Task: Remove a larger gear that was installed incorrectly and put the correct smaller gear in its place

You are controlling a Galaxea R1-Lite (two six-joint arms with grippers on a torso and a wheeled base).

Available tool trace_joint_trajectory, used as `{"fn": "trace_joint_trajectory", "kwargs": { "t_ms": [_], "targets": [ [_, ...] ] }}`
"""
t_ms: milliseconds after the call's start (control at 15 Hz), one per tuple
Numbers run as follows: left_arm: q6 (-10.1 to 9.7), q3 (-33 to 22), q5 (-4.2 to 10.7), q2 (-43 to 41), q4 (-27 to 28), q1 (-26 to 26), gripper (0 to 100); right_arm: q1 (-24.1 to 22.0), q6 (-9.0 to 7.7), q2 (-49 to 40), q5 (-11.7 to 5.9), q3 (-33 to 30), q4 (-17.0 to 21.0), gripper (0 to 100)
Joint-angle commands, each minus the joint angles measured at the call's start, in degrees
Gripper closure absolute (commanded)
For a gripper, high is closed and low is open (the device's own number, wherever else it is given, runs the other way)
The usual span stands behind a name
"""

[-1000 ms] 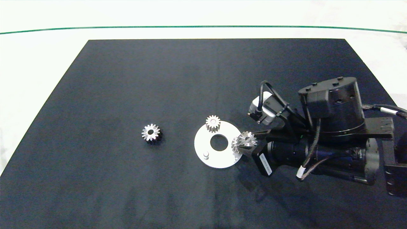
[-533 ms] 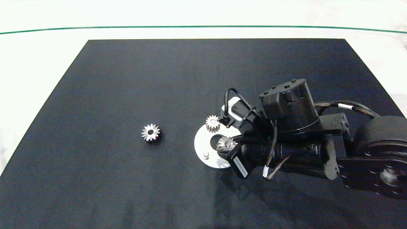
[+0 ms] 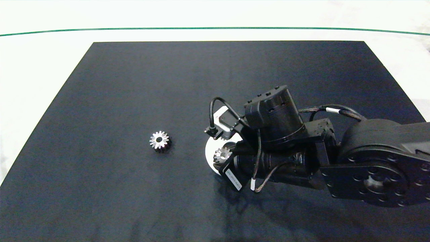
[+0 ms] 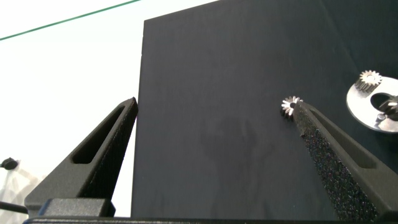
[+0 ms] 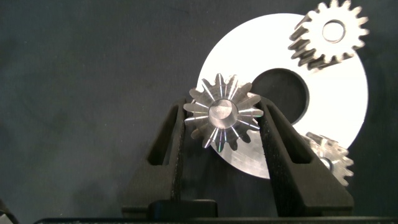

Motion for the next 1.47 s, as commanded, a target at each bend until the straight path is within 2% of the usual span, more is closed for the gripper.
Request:
{"fn": "trace_joint_trajectory", "kwargs": {
  "t_ms": [67,200,533,1000,1333,1400,1467],
  "targets": [
    [0.08,-0.01,0.06,-0.16,0.11,-0.04,0,0.13,0.00,1.72,-0.07,-0.37,-0.05,78],
    [0.08,0.08,0.06,-0.16,0.11,-0.04,0,0.05,0.00,2.86,-1.31,-0.90,-0.32,78],
    [0.08,0.16,0.15,-0.60,0.73,-0.30,0,0.31,0.00,4.88,-1.48,-3.09,-0.14,78],
    [-0.01,0.51,0.15,-0.95,1.34,-0.39,0,1.28,0.09,5.06,-1.83,-2.74,0.03,78],
    [-1.24,0.87,0.15,-1.30,1.43,-0.48,0,1.19,0.09,5.24,-2.18,-2.65,0.03,78],
    [-1.24,0.95,0.15,-1.30,1.43,-0.48,0,1.19,0.09,5.32,-2.18,-2.65,-0.05,0],
    [-1.24,0.95,0.15,-1.30,1.43,-0.48,0,1.19,0.09,5.24,-2.18,-2.65,0.03,0]
  ]
}}
